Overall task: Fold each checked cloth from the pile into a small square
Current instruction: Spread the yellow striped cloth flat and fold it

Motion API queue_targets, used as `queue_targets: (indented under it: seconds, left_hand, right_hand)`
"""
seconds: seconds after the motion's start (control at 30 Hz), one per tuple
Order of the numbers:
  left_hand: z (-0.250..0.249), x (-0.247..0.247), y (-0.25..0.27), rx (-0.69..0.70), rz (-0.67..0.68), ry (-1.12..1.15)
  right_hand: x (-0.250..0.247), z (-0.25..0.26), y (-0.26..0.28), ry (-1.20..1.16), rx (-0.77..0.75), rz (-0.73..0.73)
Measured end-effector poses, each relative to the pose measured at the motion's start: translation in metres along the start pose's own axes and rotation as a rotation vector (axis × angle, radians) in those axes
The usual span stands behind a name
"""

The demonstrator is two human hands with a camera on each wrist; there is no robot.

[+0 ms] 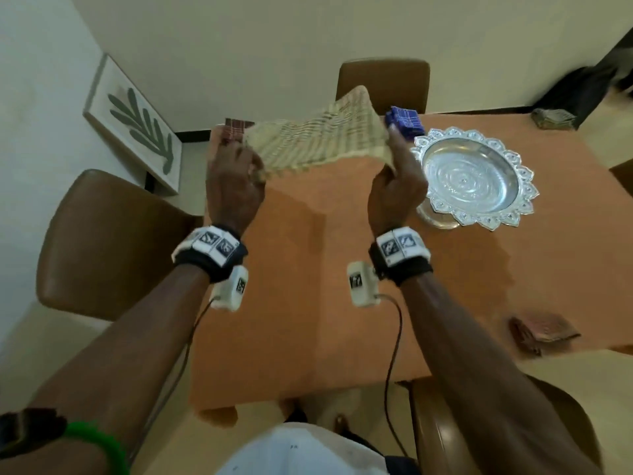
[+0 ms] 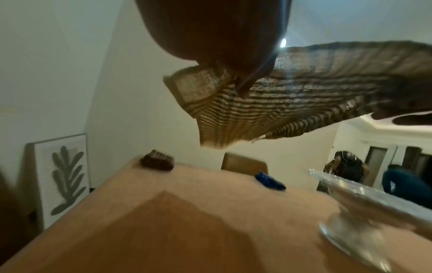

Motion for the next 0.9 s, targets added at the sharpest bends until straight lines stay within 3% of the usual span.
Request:
queue_targets:
  seconds: [0.13,0.23,0.37,0.57,0.67,0.77,0.9]
  left_hand:
    - [-0.008,0.032,0.110,-0.100,0.341,0.027]
    - [-0.019,0.048,0.189,-0.193,0.562,0.046]
    - [-0.042,0.045,0.273,-0.240,0.668,0.012]
    - [-0.053,0.025,0.318,-0.242,0.715,-0.022]
    - [-0.059,0.018,0.343,-0.200,0.810,-0.038]
    - [-0.060,0.009,0.357,-0.105,0.881,0.019]
    - [-0.052,0.002,0.333,0.017,0.766,0.091]
  right_hand:
    - [-0.020,-0.067,0.086,0.169,0.055,0.339]
    - [-0.031,-0.127,0.145,0.358,0.199,0.722]
    - [-0.067,-0.161,0.214,0.595,0.079,0.989]
    - [-0.086,-0.162,0.229,0.710,-0.081,1.056]
    - [-0.093,-0.154,0.224,0.847,-0.091,1.025]
    - [-0.081,-0.142,0.213,0.760,-0.005,0.914]
    - [-0.037,-0.111,0.218,0.563,-0.097,0.897]
Point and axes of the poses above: each hand's wrist, its own y-axis away from the middle knuckle, its own x-axis out of the palm, z = x × y, the point moved 8 cm from there along -y, towards the middle knuckle, and after that the axes turned 5 degrees about x, right-handed, at the moved point
